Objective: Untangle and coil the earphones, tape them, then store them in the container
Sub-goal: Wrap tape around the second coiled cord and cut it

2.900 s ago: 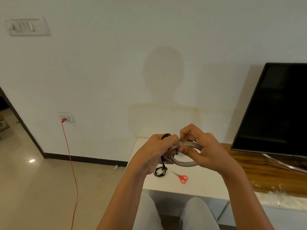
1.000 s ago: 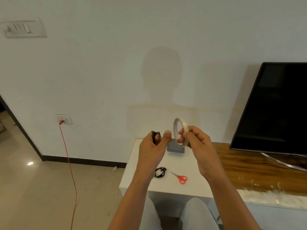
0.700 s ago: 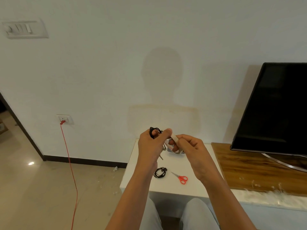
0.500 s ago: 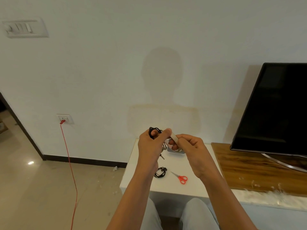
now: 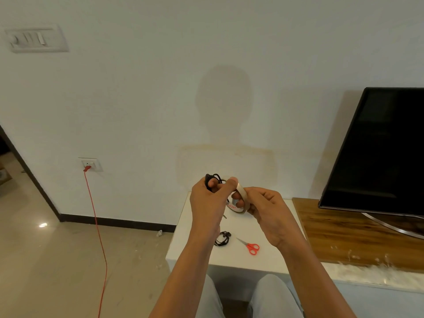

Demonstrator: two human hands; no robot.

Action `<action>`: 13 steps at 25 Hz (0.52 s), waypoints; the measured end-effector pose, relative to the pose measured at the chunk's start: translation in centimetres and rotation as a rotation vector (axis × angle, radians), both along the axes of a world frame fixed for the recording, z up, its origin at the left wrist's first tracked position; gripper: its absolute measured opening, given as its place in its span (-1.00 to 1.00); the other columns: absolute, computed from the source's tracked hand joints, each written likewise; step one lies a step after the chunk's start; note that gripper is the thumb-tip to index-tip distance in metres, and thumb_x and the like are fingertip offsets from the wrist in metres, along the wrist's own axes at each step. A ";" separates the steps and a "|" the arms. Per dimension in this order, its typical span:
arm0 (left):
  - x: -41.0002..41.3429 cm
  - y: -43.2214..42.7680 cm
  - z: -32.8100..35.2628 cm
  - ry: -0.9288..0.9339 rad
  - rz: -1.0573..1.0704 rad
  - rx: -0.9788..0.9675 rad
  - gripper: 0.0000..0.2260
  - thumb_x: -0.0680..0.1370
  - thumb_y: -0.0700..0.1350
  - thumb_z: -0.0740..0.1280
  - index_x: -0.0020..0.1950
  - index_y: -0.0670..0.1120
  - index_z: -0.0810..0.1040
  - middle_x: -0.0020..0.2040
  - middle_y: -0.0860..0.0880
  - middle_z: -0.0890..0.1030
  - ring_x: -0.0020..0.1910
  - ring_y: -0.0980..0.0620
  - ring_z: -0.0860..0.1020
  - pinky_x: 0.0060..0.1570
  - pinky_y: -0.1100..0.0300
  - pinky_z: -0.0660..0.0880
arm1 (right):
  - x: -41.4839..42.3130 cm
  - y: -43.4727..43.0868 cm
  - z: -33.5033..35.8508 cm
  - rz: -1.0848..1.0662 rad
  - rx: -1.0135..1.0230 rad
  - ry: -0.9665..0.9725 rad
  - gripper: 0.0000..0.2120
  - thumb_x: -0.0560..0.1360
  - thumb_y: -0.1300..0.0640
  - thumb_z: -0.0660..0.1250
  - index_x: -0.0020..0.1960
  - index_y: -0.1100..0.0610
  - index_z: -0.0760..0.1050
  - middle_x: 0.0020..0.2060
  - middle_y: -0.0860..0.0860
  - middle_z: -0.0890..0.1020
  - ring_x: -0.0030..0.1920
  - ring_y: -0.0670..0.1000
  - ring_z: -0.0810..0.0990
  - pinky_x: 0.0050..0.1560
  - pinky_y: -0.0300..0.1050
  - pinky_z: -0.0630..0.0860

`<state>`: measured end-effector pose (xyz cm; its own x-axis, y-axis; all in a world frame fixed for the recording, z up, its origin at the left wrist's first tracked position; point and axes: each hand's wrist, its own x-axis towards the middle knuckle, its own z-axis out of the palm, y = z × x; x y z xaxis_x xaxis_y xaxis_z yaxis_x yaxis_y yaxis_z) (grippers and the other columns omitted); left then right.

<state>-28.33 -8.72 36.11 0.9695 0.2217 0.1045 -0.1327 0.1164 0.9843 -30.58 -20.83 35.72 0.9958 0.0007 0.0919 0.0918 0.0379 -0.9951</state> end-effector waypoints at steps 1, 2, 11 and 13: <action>0.0 0.0 0.0 -0.002 0.003 0.002 -0.65 0.41 -0.13 0.48 -0.36 -0.08 0.31 -0.43 0.02 0.40 -0.36 0.02 0.40 -0.22 0.09 0.46 | 0.0 0.0 -0.1 0.006 0.022 0.010 -0.70 0.57 0.15 0.21 -0.18 0.06 0.70 -0.30 0.07 0.65 -0.22 -0.05 0.59 0.02 -0.16 0.51; 0.0 0.0 0.0 -0.004 0.006 0.003 -0.65 0.41 -0.13 0.48 -0.37 -0.06 0.31 -0.43 0.01 0.42 -0.37 0.02 0.41 -0.22 0.10 0.46 | 0.0 0.0 -0.1 0.017 0.045 0.021 -0.70 0.57 0.16 0.21 -0.17 0.08 0.70 -0.30 0.09 0.64 -0.22 -0.04 0.59 0.02 -0.14 0.51; -0.1 -0.4 0.0 -0.013 0.048 0.013 -0.66 0.41 -0.12 0.48 -0.38 -0.03 0.32 -0.43 0.02 0.43 -0.37 0.03 0.42 -0.22 0.10 0.47 | 0.2 0.1 0.2 0.004 0.081 0.062 -0.73 0.54 0.19 0.26 -0.20 0.09 0.71 -0.25 0.21 0.56 -0.17 0.12 0.45 0.19 0.09 0.48; 0.0 -0.4 0.0 -0.014 0.050 0.013 -0.68 0.40 -0.11 0.49 -0.37 -0.04 0.34 -0.42 0.01 0.44 -0.36 0.02 0.44 -0.19 0.06 0.51 | 0.1 0.1 0.2 0.017 0.086 0.057 -0.72 0.54 0.20 0.25 -0.19 0.07 0.71 -0.23 0.21 0.57 -0.17 0.12 0.43 0.21 0.09 0.47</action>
